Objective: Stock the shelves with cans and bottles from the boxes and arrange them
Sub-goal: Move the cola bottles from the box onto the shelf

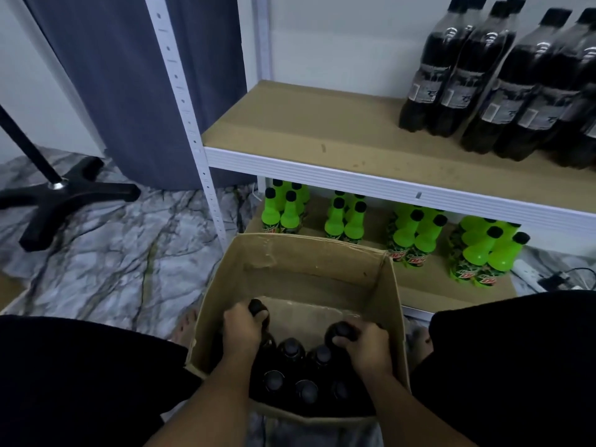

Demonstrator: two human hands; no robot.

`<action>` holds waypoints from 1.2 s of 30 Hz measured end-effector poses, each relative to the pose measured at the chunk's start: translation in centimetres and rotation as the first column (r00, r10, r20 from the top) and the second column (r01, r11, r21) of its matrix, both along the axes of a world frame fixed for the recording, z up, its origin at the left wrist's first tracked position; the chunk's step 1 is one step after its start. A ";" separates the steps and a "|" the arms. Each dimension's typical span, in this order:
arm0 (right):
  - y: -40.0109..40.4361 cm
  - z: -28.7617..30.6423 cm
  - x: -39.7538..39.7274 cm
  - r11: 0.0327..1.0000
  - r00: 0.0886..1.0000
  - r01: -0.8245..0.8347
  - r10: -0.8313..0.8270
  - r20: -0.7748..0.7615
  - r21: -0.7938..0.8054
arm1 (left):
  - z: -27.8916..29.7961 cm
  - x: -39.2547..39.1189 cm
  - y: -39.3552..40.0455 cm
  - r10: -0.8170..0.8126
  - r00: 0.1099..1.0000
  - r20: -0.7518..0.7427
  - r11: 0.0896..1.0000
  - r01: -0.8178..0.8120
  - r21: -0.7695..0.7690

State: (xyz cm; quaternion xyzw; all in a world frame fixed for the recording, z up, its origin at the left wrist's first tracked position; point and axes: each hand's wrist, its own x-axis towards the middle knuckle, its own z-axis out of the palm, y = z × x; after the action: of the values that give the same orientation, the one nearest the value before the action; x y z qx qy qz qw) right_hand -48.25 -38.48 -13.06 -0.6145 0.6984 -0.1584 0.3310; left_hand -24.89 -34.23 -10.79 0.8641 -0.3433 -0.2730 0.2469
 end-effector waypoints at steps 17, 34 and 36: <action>-2.1 5.0 0.2 0.973 0.971 0.047 0.008 0.238 -0.226 | 4.6 -4.0 -1.7 -0.010 1.000 0.024 0.921 0.019 -0.389; -9.8 25.8 -6.8 0.809 0.898 0.127 0.152 0.414 -0.574 | 25.5 -12.9 -12.5 -0.311 0.928 0.203 0.598 0.357 -0.717; -10.1 28.3 -8.2 0.789 0.893 0.142 0.158 0.421 -0.598 | 27.7 -14.5 -13.2 -0.341 0.918 0.203 0.560 0.372 -0.740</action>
State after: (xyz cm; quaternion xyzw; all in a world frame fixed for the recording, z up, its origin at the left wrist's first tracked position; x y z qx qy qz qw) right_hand -56.46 -48.63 15.27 -0.6376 0.5099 -0.5125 0.2661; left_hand -39.40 -47.48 16.94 0.5939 -0.5979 -0.1298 0.5225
